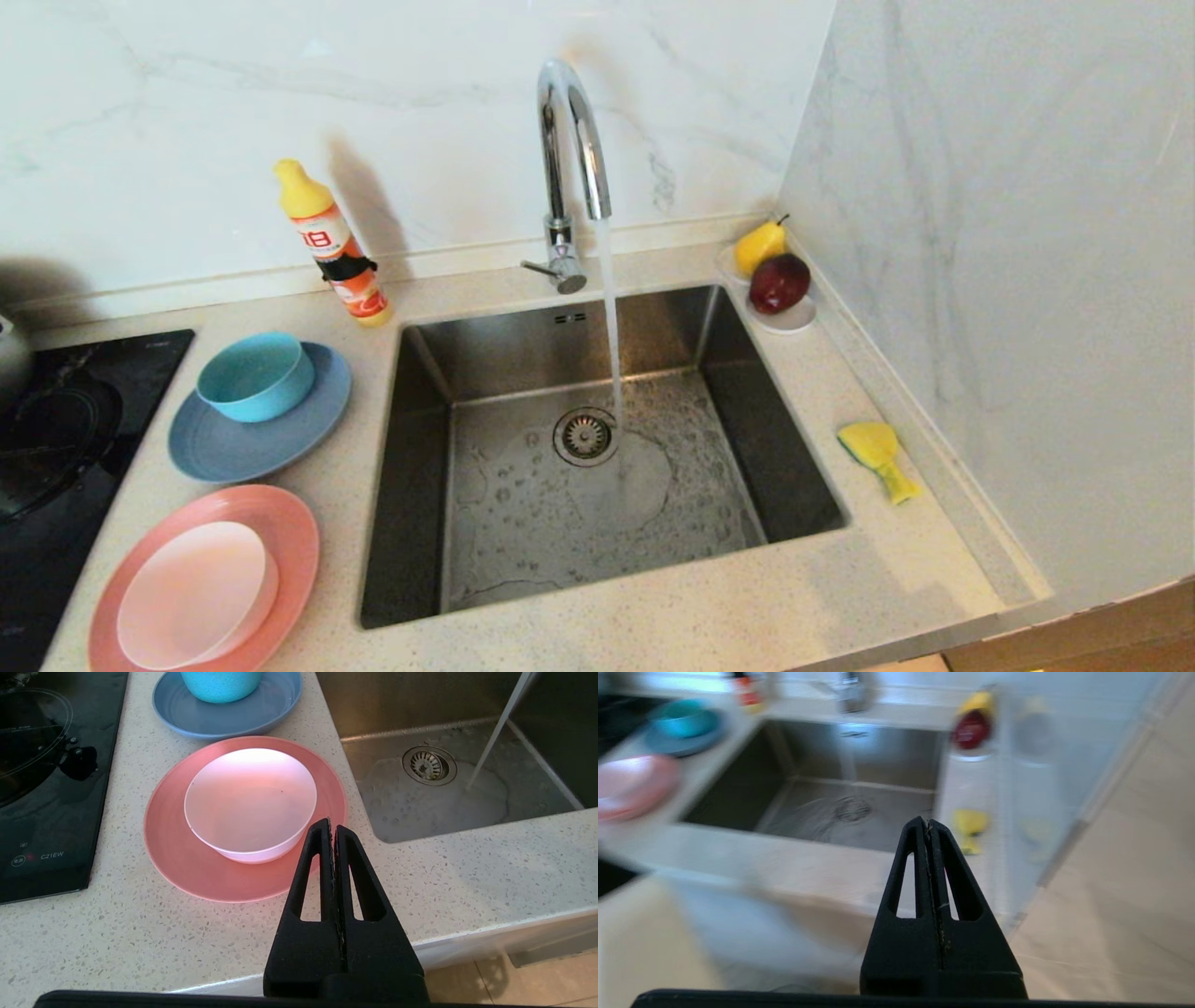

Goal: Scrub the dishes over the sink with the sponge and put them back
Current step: Pick up a bowl and the sponge

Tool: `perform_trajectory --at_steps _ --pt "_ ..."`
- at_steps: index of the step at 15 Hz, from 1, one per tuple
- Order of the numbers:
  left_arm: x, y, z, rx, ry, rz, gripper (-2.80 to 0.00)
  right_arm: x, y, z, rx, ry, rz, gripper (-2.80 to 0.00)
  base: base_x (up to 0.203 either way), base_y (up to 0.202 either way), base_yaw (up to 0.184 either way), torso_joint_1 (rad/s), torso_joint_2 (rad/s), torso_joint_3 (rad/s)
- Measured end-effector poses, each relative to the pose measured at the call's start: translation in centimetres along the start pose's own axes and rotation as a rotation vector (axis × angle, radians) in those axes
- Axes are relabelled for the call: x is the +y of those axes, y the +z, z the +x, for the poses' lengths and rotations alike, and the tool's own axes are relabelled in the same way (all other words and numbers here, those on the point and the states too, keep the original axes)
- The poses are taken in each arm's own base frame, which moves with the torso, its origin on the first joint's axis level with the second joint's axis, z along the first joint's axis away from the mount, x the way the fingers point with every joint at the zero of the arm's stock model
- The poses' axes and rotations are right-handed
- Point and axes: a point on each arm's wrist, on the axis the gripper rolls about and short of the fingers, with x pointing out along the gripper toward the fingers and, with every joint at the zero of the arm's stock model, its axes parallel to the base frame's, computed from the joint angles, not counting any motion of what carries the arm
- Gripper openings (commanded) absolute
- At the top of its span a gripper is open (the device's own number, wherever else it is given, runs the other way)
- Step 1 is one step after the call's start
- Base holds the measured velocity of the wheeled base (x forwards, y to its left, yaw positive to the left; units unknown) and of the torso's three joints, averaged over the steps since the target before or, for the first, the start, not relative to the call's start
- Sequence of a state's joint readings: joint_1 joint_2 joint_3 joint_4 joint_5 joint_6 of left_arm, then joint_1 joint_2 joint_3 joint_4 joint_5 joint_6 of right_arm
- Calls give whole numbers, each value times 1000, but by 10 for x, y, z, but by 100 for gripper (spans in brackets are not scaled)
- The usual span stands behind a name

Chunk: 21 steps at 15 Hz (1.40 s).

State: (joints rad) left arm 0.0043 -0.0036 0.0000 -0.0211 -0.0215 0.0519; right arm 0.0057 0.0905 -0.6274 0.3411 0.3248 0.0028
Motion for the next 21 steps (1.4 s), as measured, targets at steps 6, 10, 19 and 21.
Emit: perform_trajectory --at_steps 6,10,19,21 --pt "0 0 0 0 0 0 -280 -7 40 31 82 132 64 -280 0 0 0 0 0 0" --pt "0 0 0 1 0 0 -280 -19 61 70 119 196 80 -280 0 0 0 0 0 0" --pt "0 0 0 1 0 0 -280 -43 74 149 276 291 147 -280 0 0 0 0 0 0" --pt "0 0 0 1 0 0 -280 -46 72 163 308 303 159 -280 0 0 0 0 0 0"
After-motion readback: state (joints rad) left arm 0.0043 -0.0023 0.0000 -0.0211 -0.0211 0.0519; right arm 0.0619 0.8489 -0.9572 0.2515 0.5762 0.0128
